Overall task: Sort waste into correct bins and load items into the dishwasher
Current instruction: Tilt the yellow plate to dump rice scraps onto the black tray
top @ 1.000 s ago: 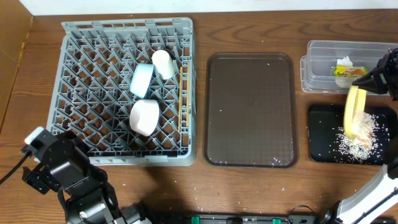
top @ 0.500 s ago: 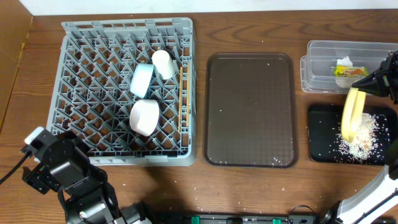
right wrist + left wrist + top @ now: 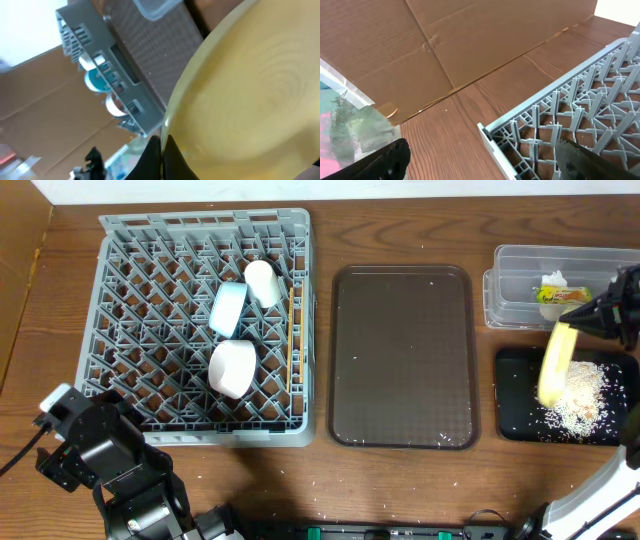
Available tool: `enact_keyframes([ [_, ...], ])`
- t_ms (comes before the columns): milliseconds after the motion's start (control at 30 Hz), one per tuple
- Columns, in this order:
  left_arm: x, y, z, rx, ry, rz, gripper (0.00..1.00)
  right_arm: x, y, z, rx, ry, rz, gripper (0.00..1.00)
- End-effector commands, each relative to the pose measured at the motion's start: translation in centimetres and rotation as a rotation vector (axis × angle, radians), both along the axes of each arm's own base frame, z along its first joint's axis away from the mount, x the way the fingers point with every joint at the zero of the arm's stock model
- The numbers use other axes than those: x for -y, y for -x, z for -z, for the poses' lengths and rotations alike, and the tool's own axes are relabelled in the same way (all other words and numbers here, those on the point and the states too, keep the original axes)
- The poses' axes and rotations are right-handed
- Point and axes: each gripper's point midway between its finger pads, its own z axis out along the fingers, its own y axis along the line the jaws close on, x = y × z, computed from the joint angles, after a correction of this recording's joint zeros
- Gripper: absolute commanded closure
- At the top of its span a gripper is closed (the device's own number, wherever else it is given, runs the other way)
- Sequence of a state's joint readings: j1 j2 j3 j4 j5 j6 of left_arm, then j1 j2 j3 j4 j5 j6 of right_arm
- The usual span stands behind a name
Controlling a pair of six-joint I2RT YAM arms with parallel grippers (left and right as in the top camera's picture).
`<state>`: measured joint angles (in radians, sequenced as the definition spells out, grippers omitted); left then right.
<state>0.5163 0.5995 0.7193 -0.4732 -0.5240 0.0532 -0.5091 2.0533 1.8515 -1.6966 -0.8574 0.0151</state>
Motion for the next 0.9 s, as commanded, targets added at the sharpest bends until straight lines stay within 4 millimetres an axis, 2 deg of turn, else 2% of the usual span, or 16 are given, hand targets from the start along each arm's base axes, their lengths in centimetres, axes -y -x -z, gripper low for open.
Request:
enact_keyframes([
  [0,-0.1,0.3,-1.0,0.011,-0.018,-0.012,0.06,-0.6,0.2,-1.1,0.102,-0.127,0.023,0.99],
  [133,-0.1,0.3,-1.0,0.012,-0.018,-0.012,0.06,-0.2,0.4,-1.0,0.105,-0.209,0.083,0.99],
  [333,-0.1,0.3,-1.0,0.011,-0.018,-0.012,0.06,2.7,0.8,-1.1,0.126,-0.218,0.17,0.99],
  [500,-0.1,0.3,-1.0,0.011,-0.018,-0.012,0.06,4.1,1.2,-1.4,0.14,-0.217,0.216,0.99],
  [600,-0.1,0.3,-1.0,0.011,-0.018,-0.012,0.06,4.3,1.6,-1.7,0.142,-0.206,0.225,0.99],
  [867,-0.1,0.3,-1.0,0.011,-0.018,-0.012,0.06,3.8,2.0,-4.7,0.218,-0.189,0.243,0.99],
])
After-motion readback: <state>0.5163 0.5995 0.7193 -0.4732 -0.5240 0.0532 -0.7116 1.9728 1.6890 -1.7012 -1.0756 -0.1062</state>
